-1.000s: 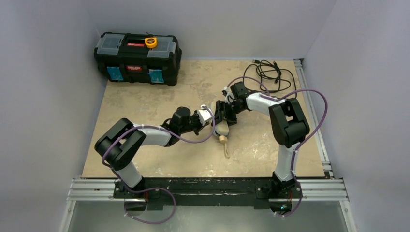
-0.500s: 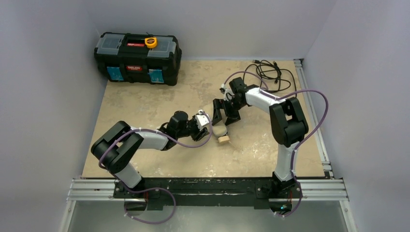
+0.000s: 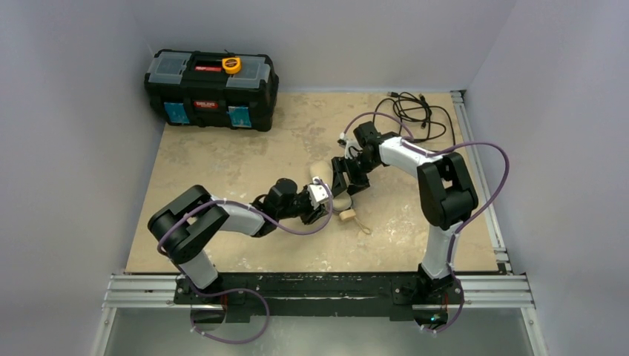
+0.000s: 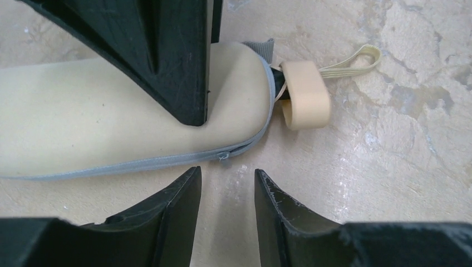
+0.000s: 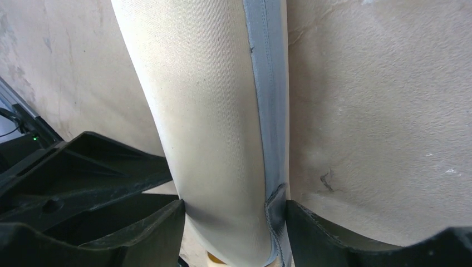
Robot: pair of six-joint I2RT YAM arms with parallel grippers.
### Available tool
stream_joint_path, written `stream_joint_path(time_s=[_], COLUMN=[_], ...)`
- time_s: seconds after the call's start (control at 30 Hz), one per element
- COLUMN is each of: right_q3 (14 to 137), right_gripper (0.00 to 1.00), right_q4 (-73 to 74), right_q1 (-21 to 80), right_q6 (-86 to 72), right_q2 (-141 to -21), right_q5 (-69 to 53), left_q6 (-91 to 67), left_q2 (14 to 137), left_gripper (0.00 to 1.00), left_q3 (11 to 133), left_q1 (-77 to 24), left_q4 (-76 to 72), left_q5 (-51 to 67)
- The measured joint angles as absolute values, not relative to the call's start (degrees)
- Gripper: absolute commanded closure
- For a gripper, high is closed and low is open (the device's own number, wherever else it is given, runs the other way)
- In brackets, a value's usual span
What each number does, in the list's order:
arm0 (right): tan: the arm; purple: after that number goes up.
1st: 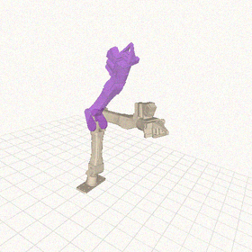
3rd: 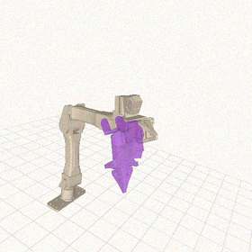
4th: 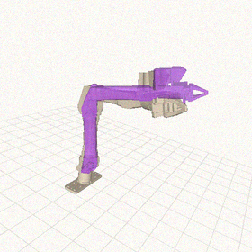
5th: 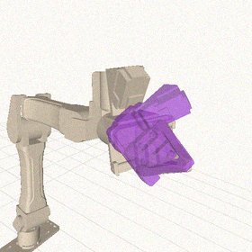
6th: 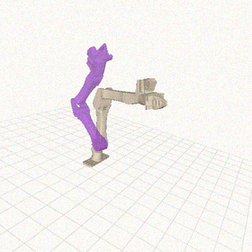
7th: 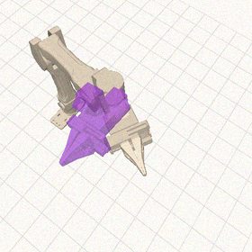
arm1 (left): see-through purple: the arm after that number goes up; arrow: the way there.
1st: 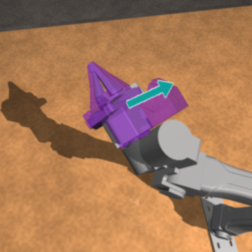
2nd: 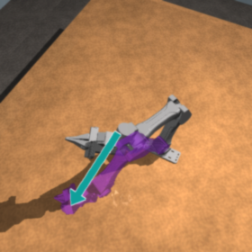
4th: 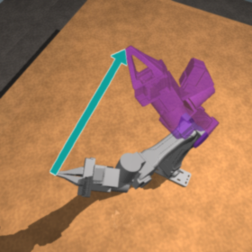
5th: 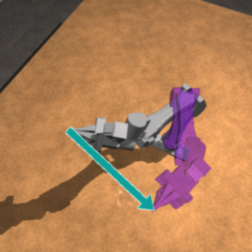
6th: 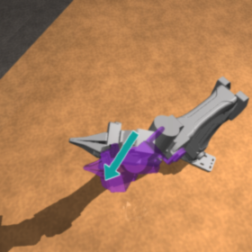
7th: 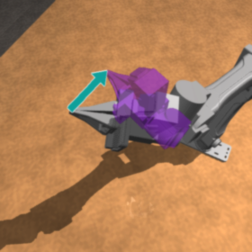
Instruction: Open the umbrella
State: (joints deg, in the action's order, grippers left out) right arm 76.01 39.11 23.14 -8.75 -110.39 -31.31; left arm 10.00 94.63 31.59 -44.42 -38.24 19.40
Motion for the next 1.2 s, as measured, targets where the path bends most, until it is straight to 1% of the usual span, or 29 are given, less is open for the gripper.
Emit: stream_joint_path(time_s=[0.07, 0.17, 0.27, 0.43, 0.6, 0.67, 0.73, 0.8, 0.83, 0.87, 0.9, 0.93, 0.97, 1.03, 1.1, 1.2], right_q3=[75.3, 74.7, 74.2, 73.3, 72.5, 72.2, 72.0, 71.9, 71.9, 71.7, 71.6, 71.6, 71.6, 71.5, 71.4, 71.3], right_gripper=[0.45, 0.47, 0.52, 0.60, 0.63, 0.63, 0.64, 0.66, 0.66, 0.66, 0.66, 0.66, 0.66, 0.66, 0.66, 0.67], right_q4=[38.9, 38.2, 37.6, 36.7, 36.1, 36.2, 36.2, 36.2, 36.2, 36.1, 36.0, 35.9, 35.9, 35.8, 35.7, 35.7], right_q1=[23.1, 22.9, 22.7, 21.8, 20.3, 20.0, 19.7, 19.3, 19.1, 19.0, 18.9, 18.9, 18.9, 18.9, 18.8, 18.8], right_q6=[-8.8, -8.8, -8.8, -9.0, -9.4, -9.4, -9.4, -9.4, -9.4, -9.4, -9.4, -9.4, -9.3, -9.3, -9.3, -9.1], right_q2=[-110.4, -110.4, -110.4, -110.4, -110.6, -110.6, -110.6, -110.6, -110.6, -110.6, -110.6, -110.6, -110.6, -110.6, -110.6, -110.6], right_q5=[-31.7, -32.1, -32.5, -33.8, -35.7, -36.1, -36.2, -36.4, -36.4, -36.5, -36.6, -36.6, -36.7, -36.7, -36.8, -36.9], left_q6=[9.4, 8.5, 7.6, 6.3, 4.8, 3.8, 2.2, 0.9, 0.3, -0.4, -1.0, -1.5, -2.1, -3.4, -4.0, -4.4], left_q2=[96.0, 97.9, 100.0, 100.4, 100.6, 101.1, 102.1, 103.1, 103.3, 103.3, 103.3, 103.3, 103.3, 103.3, 103.3, 103.3], left_gripper=[0.64, 0.67, 0.69, 0.73, 0.73, 0.75, 0.79, 0.81, 0.80, 0.76, 0.67, 0.61, 0.59, 0.59, 0.61, 0.73], left_q3=[31.6, 32.1, 33.4, 33.6, 33.6, 33.9, 34.8, 35.7, 35.9, 36.1, 36.1, 36.1, 36.1, 36.1, 36.1, 36.1], left_q1=[-44.8, -45.0, -45.1, -45.8, -47.8, -48.3, -48.6, -48.7, -48.8, -48.8, -48.8, -48.8, -48.8, -48.9, -48.9, -48.9], left_q4=[-38.8, -38.9, -39.1, -40.1, -40.5, -40.9, -40.8, -40.7, -40.7, -40.7, -40.6, -40.6, -40.6, -40.6, -40.7, -40.8], left_q5=[18.4, 17.0, 16.2, 15.4, 14.4, 13.5, 12.3, 11.2, 10.6, 10.2, 9.8, 9.6, 9.5, 9.5, 9.5, 9.3])
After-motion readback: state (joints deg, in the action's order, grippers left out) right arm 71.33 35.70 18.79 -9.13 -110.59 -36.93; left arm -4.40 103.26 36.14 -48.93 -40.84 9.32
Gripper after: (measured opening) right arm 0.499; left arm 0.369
